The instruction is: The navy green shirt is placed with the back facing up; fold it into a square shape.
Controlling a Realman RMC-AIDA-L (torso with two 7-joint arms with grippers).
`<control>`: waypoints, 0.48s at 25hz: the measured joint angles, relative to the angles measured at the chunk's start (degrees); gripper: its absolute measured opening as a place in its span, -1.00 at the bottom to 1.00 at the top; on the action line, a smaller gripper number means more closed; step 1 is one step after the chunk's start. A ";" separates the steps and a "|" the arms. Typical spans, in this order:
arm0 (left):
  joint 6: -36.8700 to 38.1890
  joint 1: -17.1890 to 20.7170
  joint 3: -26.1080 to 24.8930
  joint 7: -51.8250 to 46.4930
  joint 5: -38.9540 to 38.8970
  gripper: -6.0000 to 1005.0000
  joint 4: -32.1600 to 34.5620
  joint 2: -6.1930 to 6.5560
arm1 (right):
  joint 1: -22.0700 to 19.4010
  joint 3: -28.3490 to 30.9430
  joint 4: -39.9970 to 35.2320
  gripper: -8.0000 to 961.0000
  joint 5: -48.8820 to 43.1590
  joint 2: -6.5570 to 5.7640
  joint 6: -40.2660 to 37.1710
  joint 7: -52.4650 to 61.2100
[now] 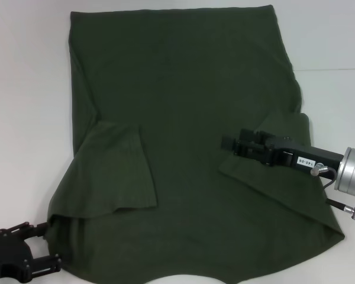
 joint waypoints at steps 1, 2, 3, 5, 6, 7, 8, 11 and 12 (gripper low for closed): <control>0.01 -0.08 0.15 0.00 0.00 0.62 -0.11 0.02 | -0.02 0.02 0.00 0.88 0.00 0.00 0.00 0.00; 0.02 -0.12 0.24 0.00 0.00 0.62 -0.14 0.02 | -0.04 0.05 0.00 0.88 0.00 -0.01 -0.02 0.00; 0.02 -0.16 0.27 0.00 0.00 0.62 -0.14 0.03 | -0.06 0.07 0.00 0.88 0.00 -0.01 -0.04 0.00; 0.04 -0.30 0.29 -0.04 -0.03 0.62 -0.14 0.03 | -0.06 0.10 0.00 0.88 0.00 -0.03 -0.09 0.00; 0.04 -0.35 0.29 -0.08 -0.08 0.60 -0.14 0.03 | -0.06 0.12 0.00 0.88 0.00 -0.04 -0.11 0.00; 0.05 -0.38 0.29 -0.14 -0.20 0.58 -0.11 0.03 | -0.06 0.15 0.00 0.88 0.00 -0.04 -0.13 0.00; 0.04 -0.41 0.29 -0.20 -0.29 0.56 -0.07 0.03 | -0.06 0.15 0.00 0.88 0.00 -0.04 -0.13 0.00; -0.13 -0.75 0.30 -0.80 -0.19 0.50 0.14 0.10 | -0.05 0.15 0.00 0.87 0.00 -0.04 -0.18 0.00; -0.45 -0.88 0.31 -1.02 -0.04 0.45 0.20 0.13 | -0.05 0.15 0.00 0.87 0.00 -0.03 -0.20 0.00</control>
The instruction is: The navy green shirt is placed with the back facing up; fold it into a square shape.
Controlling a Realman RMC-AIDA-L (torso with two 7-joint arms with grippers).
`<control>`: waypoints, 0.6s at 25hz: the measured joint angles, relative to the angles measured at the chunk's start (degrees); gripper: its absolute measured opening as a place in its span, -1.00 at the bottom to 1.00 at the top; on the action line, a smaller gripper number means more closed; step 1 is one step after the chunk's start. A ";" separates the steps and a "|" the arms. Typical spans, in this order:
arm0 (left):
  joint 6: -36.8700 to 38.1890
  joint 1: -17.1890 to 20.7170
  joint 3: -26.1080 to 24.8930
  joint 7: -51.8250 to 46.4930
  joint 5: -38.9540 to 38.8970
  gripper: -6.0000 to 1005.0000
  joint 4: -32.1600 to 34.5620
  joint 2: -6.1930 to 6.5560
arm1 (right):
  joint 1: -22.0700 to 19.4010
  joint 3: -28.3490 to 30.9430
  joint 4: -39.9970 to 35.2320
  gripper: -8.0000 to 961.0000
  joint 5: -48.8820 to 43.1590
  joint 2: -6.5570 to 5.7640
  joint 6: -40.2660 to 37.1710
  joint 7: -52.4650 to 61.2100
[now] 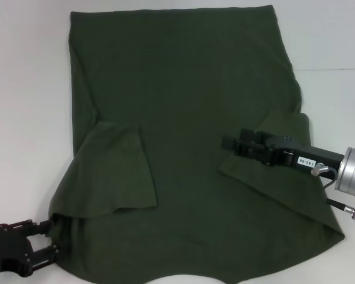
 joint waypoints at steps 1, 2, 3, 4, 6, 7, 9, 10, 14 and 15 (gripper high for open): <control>-0.54 -0.14 0.03 -0.31 0.12 0.40 0.10 0.02 | 0.00 0.00 0.00 0.87 0.00 0.05 -0.03 0.00; -0.54 -0.14 0.03 -0.31 0.12 0.35 0.10 0.02 | 0.00 0.00 0.00 0.87 0.00 0.05 -0.03 0.00; -0.59 -0.16 0.04 -0.34 0.13 0.30 0.17 0.01 | 0.00 0.00 0.00 0.87 0.00 0.06 -0.04 -0.01; -0.64 -0.18 0.04 -0.36 0.13 0.25 0.25 0.01 | 0.00 0.00 0.00 0.87 0.00 0.06 -0.04 -0.02; -0.77 -0.24 0.05 -0.37 0.15 0.15 0.40 0.01 | -0.01 -0.01 0.00 0.87 0.00 0.08 -0.04 -0.05; -0.88 -0.29 0.05 -0.37 0.16 0.10 0.44 0.00 | -0.03 -0.02 0.00 0.87 0.00 0.08 -0.07 -0.07; -1.00 -0.40 0.06 -0.41 0.22 0.00 0.47 -0.01 | -0.04 -0.03 0.00 0.87 0.00 0.08 -0.11 -0.08; -1.00 -0.42 0.06 -0.41 0.23 -0.08 0.47 -0.01 | -0.05 -0.04 0.00 0.87 0.00 0.08 -0.12 -0.08; -1.05 -0.59 0.05 -0.56 0.31 -0.40 0.47 -0.01 | -0.08 -0.04 -0.07 0.86 0.00 0.08 -0.12 -0.07; -1.06 -0.60 0.05 -0.58 0.34 -0.48 0.47 -0.01 | -0.08 -0.04 -0.08 0.86 0.00 0.08 -0.12 -0.07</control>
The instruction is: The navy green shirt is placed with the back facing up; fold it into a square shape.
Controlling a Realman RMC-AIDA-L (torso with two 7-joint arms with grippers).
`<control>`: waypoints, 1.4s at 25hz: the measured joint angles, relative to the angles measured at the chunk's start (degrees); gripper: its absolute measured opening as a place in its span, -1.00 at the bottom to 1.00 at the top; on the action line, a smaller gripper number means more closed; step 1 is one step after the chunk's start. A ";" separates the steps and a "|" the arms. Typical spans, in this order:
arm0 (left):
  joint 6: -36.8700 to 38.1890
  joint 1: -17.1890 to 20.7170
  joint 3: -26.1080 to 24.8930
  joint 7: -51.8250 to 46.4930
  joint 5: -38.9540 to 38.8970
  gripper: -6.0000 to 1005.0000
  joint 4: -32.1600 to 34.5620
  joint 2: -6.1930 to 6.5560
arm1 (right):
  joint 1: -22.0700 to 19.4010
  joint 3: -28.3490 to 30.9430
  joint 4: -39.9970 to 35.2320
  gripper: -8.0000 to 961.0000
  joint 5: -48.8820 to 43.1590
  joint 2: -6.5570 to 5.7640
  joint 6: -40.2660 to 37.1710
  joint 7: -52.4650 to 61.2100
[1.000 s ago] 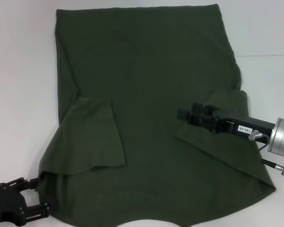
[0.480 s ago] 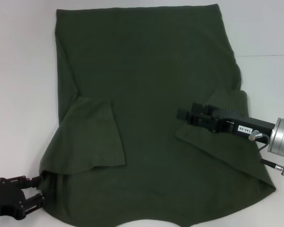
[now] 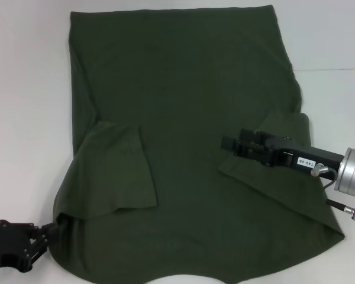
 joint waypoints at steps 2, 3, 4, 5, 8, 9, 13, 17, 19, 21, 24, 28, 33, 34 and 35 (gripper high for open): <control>-0.01 0.00 0.00 -0.06 0.01 -0.63 0.00 0.00 | -0.04 0.00 -0.05 0.86 0.00 0.00 0.00 0.00; -0.03 -0.02 0.00 -0.19 0.02 -0.70 0.00 0.00 | -0.06 0.00 -0.07 0.86 0.00 0.00 0.00 0.00; -0.03 -0.04 0.00 -0.40 0.03 -0.78 0.00 0.00 | -0.08 0.00 -0.10 0.86 0.00 0.00 0.00 0.01; 0.29 -0.14 -0.01 -1.10 0.04 -0.85 0.00 0.00 | -0.10 0.00 -0.11 0.86 0.00 -0.01 0.00 0.01; 2.04 -0.37 -0.01 -2.24 -0.13 -0.85 0.00 0.03 | -0.20 -0.11 -0.30 0.86 0.00 -0.14 -0.24 0.06; 2.70 -0.44 -0.03 -2.56 -0.27 -0.85 0.00 0.04 | -0.34 -0.35 -0.51 0.86 -0.20 -0.55 -1.24 0.69; 6.19 -0.92 -0.48 -4.42 -1.23 -0.85 -0.06 0.16 | -0.76 -0.67 -1.51 0.85 -1.58 -1.88 -3.55 4.61; 6.52 -1.01 -0.59 -6.12 -2.49 -0.85 -0.76 0.18 | -2.28 -0.73 -5.98 0.85 -4.80 -3.41 -6.39 13.39; 6.44 -1.00 -0.65 -6.57 -3.04 -0.85 -1.16 0.12 | -3.12 -0.73 -8.71 0.85 -6.87 -4.14 -7.83 18.52; 6.44 -1.00 -0.64 -6.71 -3.47 -0.85 -1.74 0.07 | -3.92 -0.73 -11.10 0.85 -9.15 -5.12 -9.70 23.50; 6.41 -0.99 -0.65 -6.75 -4.02 -0.85 -2.47 0.08 | -4.98 -0.66 -13.14 0.84 -11.69 -6.81 -12.43 29.11; 6.11 -0.97 -0.62 -6.75 -4.44 -0.85 -3.25 0.07 | -6.47 -0.19 -13.89 0.84 -14.82 -8.96 -15.21 33.43; 6.11 -0.96 -0.67 -6.75 -4.82 -0.85 -3.44 0.09 | -9.25 0.61 -13.99 0.84 -15.96 -10.37 -17.30 35.30; 6.09 -0.97 -0.69 -6.75 -4.85 -0.85 -3.57 0.09 | -10.61 1.15 -14.00 0.84 -16.18 -10.59 -17.38 35.46; 6.07 -0.98 -0.70 -6.76 -4.85 -0.85 -3.74 0.09 | -10.61 1.15 -14.00 0.84 -16.18 -10.59 -17.38 35.46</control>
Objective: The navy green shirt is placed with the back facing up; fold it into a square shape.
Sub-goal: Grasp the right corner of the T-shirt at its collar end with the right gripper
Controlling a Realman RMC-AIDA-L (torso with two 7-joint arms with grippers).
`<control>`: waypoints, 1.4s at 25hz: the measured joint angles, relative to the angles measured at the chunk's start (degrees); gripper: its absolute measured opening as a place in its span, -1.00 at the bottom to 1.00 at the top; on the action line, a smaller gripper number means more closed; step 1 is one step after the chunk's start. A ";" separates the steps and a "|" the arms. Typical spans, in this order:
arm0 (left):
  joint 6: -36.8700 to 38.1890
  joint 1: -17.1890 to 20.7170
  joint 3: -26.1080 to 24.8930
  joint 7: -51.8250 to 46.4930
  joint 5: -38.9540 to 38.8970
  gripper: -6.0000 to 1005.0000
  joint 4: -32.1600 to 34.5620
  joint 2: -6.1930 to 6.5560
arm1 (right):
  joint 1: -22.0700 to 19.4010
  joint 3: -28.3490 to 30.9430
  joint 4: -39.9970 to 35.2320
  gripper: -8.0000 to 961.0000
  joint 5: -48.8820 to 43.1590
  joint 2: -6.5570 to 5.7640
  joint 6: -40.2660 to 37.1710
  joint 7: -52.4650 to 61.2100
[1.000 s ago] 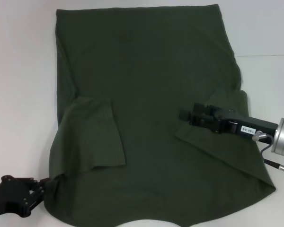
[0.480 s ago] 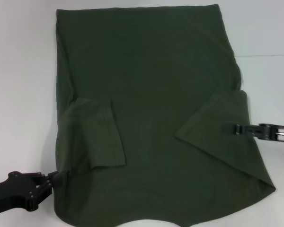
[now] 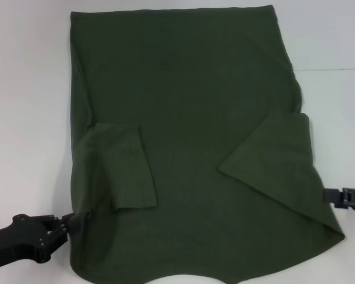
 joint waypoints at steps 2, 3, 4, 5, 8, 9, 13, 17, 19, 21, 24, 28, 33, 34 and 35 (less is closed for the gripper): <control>-0.04 -0.15 0.00 -0.04 -0.01 -0.85 -0.28 0.00 | -1.13 0.43 -0.01 0.83 -0.07 -0.14 0.01 0.02; -0.04 -0.18 0.00 -0.05 -0.01 -0.85 -0.30 0.01 | -1.51 0.55 -0.01 0.83 -0.08 -0.19 0.06 0.03; -0.05 -0.25 0.00 -0.08 -0.02 -0.85 -0.31 0.04 | -1.92 0.70 -0.02 0.83 -0.31 -0.27 0.16 0.08; -0.04 -0.31 0.00 -0.07 -0.03 -0.85 -0.31 0.07 | -2.18 0.92 -0.02 0.83 -0.80 -0.33 0.26 0.22; -0.04 -0.47 0.00 -0.08 -0.03 -0.85 -0.31 0.08 | -2.39 2.30 -0.05 0.83 -3.79 -0.30 0.71 0.83; -0.04 -0.47 0.00 -0.08 -0.03 -0.85 -0.31 0.08 | -2.40 2.63 -0.05 0.83 -4.49 -0.24 0.90 0.89; -0.04 -0.55 0.08 -0.08 -0.03 -0.85 -0.31 0.09 | -2.41 3.29 0.44 0.83 -6.63 0.00 1.96 1.02; -0.04 -0.57 0.17 -0.08 -0.03 -0.85 -0.31 0.08 | -2.48 3.34 0.60 0.82 -7.94 0.21 2.98 1.13; -0.04 -0.59 0.16 -0.08 -0.03 -0.85 -0.31 0.09 | -2.52 3.34 0.64 0.82 -8.21 0.30 3.19 1.14; -0.04 -0.59 0.17 -0.06 -0.03 -0.85 -0.31 0.09 | -2.53 3.34 0.72 0.82 -8.31 0.36 3.34 1.15; -0.04 -0.60 0.18 -0.01 -0.03 -0.85 -0.31 0.09 | -2.55 3.20 1.22 0.82 -8.31 0.40 3.77 1.16; -0.04 -0.60 0.23 0.05 -0.03 -0.85 -0.31 0.09 | -2.47 2.83 1.85 0.82 -8.31 0.53 4.65 1.17; -0.04 -0.66 0.13 0.16 -0.03 -0.85 -0.31 0.09 | -1.98 2.74 2.75 0.81 -8.31 0.64 5.06 0.88; -0.04 -0.68 0.11 0.19 -0.02 -0.85 -0.31 0.09 | -1.90 2.73 2.87 0.81 -8.30 0.67 5.10 0.83; -0.04 -0.69 0.10 0.23 -0.02 -0.85 -0.31 0.09 | -1.82 2.73 2.89 0.81 -8.30 0.73 5.12 0.81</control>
